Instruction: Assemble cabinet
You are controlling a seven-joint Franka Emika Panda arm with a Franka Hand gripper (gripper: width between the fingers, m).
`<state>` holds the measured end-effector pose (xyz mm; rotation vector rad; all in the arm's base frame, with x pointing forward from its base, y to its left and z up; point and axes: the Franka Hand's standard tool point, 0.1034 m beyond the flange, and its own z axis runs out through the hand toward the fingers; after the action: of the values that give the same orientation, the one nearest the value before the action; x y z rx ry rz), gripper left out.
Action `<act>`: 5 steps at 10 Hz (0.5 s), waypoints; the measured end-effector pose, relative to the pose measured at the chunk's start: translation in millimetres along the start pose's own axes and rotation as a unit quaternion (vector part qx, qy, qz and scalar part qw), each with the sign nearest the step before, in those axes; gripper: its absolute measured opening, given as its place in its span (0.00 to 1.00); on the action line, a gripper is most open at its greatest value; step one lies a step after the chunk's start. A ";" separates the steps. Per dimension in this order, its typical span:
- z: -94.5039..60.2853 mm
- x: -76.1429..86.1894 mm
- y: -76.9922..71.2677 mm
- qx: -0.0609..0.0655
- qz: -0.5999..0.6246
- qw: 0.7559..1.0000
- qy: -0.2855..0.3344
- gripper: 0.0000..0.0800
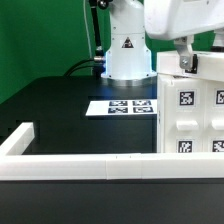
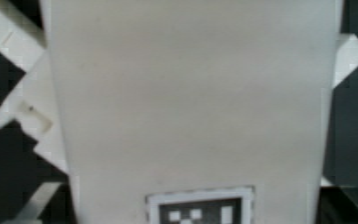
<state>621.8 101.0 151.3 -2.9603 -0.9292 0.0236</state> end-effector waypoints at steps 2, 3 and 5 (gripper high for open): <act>1.4 -0.5 2.3 0.035 0.144 0.989 0.016 0.69; -0.4 0.1 5.3 0.054 0.207 0.977 0.025 0.69; -0.5 1.5 3.8 0.054 0.274 0.960 0.022 0.69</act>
Offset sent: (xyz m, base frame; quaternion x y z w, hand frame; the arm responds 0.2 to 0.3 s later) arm 0.0010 0.0058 -0.0017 0.0423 0.0214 0.2156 0.9753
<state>625.2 98.7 151.7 -2.9909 -0.0752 0.0235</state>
